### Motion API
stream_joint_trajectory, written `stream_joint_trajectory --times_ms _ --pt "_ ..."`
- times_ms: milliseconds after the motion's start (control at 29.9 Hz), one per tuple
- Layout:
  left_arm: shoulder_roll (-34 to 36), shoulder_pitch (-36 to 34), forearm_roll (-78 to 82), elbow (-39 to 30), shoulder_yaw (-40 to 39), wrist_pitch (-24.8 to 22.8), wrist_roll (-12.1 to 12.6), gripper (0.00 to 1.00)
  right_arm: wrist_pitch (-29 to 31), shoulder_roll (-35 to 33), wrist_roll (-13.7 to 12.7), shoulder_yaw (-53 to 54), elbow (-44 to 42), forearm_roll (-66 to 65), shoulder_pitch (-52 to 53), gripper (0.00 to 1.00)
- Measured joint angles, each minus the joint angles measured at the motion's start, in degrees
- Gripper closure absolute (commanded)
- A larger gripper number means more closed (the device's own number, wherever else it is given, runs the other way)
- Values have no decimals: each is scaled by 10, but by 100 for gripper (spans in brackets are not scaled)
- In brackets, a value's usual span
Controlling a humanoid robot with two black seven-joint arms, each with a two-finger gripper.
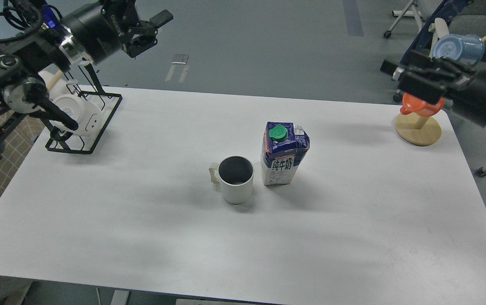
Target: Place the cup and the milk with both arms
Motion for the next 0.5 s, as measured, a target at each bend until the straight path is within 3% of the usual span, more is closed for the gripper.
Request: stream_joint_trajectory --times_ms 67,100,234,367,501 --pt "-12 -3 0 18 -10 0 -1 4 48 7 0 47 -30 61 3 6" --pt "-18 -3 0 28 -16 -1 -1 4 72 16 0 72 -53 94 5 0" --pt "-60 -6 -1 89 -41 -2 -1 4 147 101 0 139 -178 203 10 0" --pt "-117 -12 -9 165 -66 -10 1 1 188 206 0 177 -312 274 21 0" --pt "-168 -27 -34 244 -75 -39 18 1 216 308 0 215 -437 342 26 0"
